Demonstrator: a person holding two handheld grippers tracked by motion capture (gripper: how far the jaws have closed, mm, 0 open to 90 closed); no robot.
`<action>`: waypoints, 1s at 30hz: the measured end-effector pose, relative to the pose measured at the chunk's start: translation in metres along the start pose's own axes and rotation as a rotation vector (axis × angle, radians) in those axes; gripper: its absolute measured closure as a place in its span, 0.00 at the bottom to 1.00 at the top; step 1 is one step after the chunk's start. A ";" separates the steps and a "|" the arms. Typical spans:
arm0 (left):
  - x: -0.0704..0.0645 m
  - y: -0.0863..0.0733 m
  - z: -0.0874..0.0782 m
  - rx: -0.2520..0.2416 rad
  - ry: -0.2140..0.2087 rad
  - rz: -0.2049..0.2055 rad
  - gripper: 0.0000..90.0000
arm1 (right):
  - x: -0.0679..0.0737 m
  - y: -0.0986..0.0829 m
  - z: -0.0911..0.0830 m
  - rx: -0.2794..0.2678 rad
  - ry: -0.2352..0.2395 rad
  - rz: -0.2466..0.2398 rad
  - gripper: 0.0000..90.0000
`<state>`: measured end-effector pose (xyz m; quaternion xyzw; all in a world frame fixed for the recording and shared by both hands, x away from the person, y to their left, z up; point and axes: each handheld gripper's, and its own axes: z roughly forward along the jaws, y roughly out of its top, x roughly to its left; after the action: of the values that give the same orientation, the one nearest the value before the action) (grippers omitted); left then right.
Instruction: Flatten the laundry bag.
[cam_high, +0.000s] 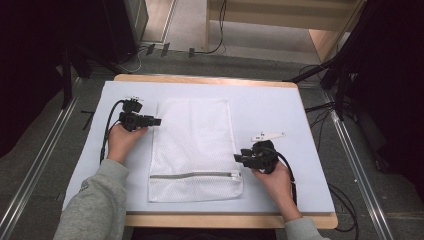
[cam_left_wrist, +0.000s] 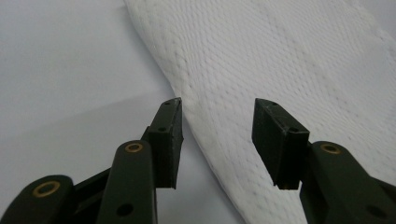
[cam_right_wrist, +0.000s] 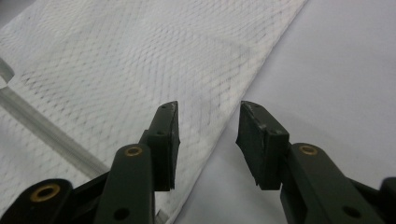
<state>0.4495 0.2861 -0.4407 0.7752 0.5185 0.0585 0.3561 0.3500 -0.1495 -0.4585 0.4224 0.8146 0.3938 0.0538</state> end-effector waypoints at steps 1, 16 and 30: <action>-0.001 -0.002 -0.003 -0.002 0.000 0.003 0.59 | -0.002 0.002 0.003 0.002 0.001 0.003 0.66; -0.031 -0.041 -0.031 0.009 -0.014 0.030 0.57 | -0.008 0.029 0.033 0.019 -0.025 -0.008 0.64; -0.040 -0.066 -0.032 0.064 -0.001 0.020 0.56 | -0.024 0.047 0.051 0.060 -0.079 -0.007 0.64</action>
<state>0.3662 0.2818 -0.4463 0.7913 0.5122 0.0449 0.3309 0.4171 -0.1206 -0.4669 0.4363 0.8247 0.3522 0.0748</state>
